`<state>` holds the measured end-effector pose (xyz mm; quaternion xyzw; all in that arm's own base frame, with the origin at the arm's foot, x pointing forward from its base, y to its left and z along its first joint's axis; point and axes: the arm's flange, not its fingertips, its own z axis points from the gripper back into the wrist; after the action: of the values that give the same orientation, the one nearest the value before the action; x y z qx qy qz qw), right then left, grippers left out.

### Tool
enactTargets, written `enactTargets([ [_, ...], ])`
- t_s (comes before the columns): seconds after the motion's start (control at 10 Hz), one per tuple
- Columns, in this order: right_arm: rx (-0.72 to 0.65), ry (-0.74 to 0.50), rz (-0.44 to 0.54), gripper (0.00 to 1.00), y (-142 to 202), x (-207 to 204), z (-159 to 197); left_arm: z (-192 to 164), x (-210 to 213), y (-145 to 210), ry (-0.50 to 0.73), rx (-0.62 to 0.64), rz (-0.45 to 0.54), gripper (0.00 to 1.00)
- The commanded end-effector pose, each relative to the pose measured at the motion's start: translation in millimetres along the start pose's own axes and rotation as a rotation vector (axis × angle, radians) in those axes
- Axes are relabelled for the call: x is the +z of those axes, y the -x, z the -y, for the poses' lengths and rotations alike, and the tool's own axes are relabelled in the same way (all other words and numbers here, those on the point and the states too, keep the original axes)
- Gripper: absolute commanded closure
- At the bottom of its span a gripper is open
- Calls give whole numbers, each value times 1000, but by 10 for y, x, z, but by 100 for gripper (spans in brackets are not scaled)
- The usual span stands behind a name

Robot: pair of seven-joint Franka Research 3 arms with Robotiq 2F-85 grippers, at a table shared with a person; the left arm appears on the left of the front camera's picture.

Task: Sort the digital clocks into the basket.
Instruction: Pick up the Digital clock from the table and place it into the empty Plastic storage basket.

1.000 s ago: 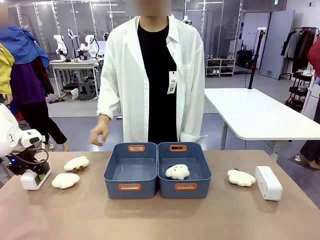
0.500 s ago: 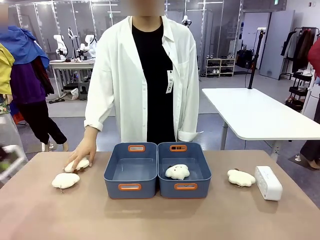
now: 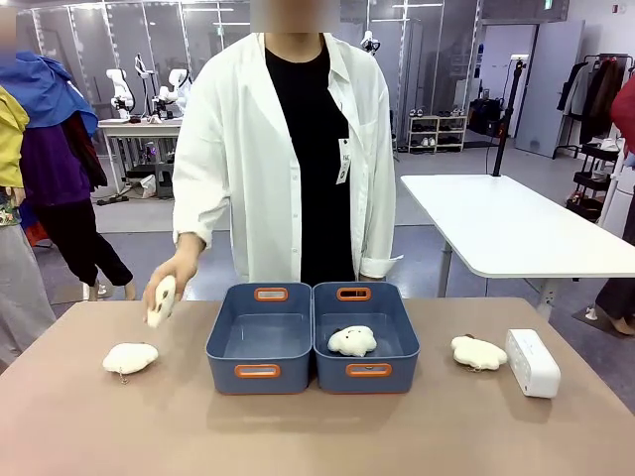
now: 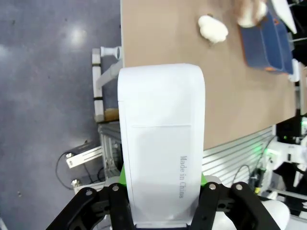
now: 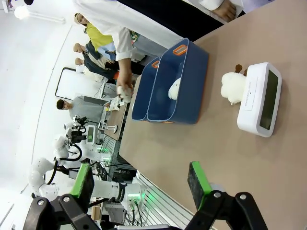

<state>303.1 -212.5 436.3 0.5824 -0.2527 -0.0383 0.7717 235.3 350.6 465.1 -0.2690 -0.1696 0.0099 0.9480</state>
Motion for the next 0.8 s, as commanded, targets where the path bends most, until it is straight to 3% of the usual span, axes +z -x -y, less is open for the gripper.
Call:
enactTargets([
  [0.0,10,-11,4,0,14,12,-23,-8,-117,-270,50,-25,41,100],
  [0.1,10,-11,4,0,14,12,-23,-41,-143,-294,126,-2,56,100],
  [0.2,10,-11,4,0,14,12,-23,-4,-56,-84,23,3,20,100],
  [0.7,10,-11,4,0,14,12,-23,-4,-56,-84,23,3,20,100],
])
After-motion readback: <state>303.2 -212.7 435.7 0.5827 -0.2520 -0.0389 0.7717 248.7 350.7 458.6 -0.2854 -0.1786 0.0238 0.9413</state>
